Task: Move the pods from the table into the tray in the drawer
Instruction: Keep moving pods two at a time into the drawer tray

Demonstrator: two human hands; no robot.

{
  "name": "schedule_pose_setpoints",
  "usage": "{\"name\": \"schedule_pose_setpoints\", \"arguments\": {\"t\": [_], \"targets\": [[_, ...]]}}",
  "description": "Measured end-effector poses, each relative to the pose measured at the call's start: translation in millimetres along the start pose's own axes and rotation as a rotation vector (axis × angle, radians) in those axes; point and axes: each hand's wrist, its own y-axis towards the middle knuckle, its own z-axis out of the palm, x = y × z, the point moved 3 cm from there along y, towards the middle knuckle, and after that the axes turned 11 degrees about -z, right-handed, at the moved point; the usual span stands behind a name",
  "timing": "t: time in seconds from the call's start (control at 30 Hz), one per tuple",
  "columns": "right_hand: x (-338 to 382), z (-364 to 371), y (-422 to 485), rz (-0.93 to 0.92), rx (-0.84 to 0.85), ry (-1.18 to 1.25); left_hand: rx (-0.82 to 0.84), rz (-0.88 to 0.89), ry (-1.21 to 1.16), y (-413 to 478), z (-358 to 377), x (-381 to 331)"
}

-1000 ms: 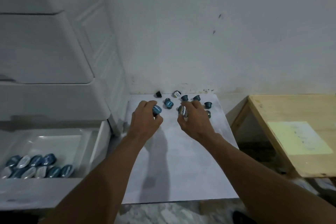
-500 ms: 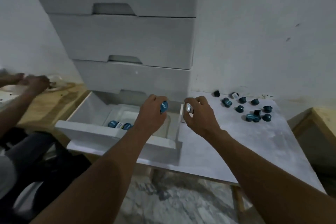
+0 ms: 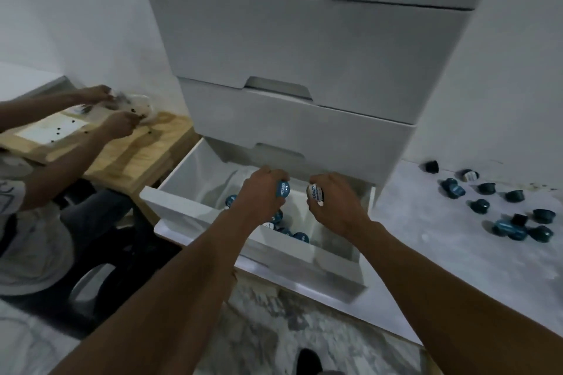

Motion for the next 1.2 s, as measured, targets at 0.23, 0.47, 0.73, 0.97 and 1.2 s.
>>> {"name": "schedule_pose_setpoints", "arguments": {"t": [0.23,0.47,0.73,0.97,1.2], "targets": [[-22.6,36.0,24.5,0.048,0.165,0.012,0.199,-0.030,0.031,44.3,27.5,21.5],[-27.1,45.0,32.4,0.131,0.202,-0.048,0.331,0.095,0.070,79.7,48.3,26.9],[-16.2,54.0,25.3,0.258,0.199,-0.149,0.460,0.260,0.110,97.3,64.9,34.7],[-8.5,60.3,22.1,0.317,0.259,-0.182,0.524,0.319,0.113,101.6,77.5,39.9],[-16.7,67.7,24.3,0.315,0.319,-0.221,0.538,0.336,0.155,106.7,89.3,37.7]]}}
